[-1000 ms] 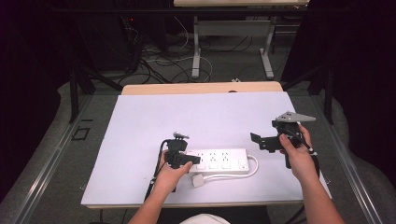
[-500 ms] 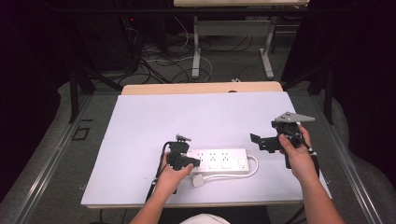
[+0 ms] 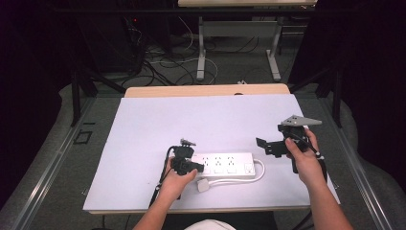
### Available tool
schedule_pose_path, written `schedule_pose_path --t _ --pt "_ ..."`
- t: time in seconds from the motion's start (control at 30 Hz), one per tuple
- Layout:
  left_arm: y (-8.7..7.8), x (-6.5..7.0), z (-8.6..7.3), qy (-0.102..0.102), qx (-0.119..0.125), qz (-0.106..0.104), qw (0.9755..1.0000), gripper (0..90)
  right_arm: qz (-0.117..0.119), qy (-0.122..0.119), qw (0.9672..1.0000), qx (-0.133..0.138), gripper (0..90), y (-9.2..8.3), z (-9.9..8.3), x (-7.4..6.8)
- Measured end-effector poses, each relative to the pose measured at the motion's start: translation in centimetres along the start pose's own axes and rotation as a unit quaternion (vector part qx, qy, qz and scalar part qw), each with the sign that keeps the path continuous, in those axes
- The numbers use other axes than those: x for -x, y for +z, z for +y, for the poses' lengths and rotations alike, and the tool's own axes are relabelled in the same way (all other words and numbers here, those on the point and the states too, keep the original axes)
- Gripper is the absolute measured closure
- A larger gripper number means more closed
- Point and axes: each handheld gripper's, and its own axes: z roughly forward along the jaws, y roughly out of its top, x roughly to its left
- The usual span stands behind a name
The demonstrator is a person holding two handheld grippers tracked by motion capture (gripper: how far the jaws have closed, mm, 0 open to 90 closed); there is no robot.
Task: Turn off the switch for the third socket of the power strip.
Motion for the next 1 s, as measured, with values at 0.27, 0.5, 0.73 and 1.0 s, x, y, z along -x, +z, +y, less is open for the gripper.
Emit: schedule_pose_path --t 0.27,0.5,0.73,1.0 --pt "-0.05 -0.04 0.03 0.001 -0.004 -0.001 1.0 85.0 -0.001 0.0 1.0 -0.001 0.0 0.02 -0.01 -0.05" --pt "-0.04 -0.07 0.03 0.004 -0.005 -0.001 1.0 85.1 -0.001 -0.002 1.0 0.0 0.0 0.12 -0.06 -0.03" --pt "0.0 0.0 0.0 0.009 -0.002 0.001 1.0 85.6 -0.001 -0.003 1.0 -0.003 0.0 0.16 -0.09 -0.07" --pt "0.06 0.41 -0.06 0.023 0.0 0.027 0.9994 90.0 -0.002 -0.003 1.0 -0.005 0.0 0.24 -0.13 -0.07"
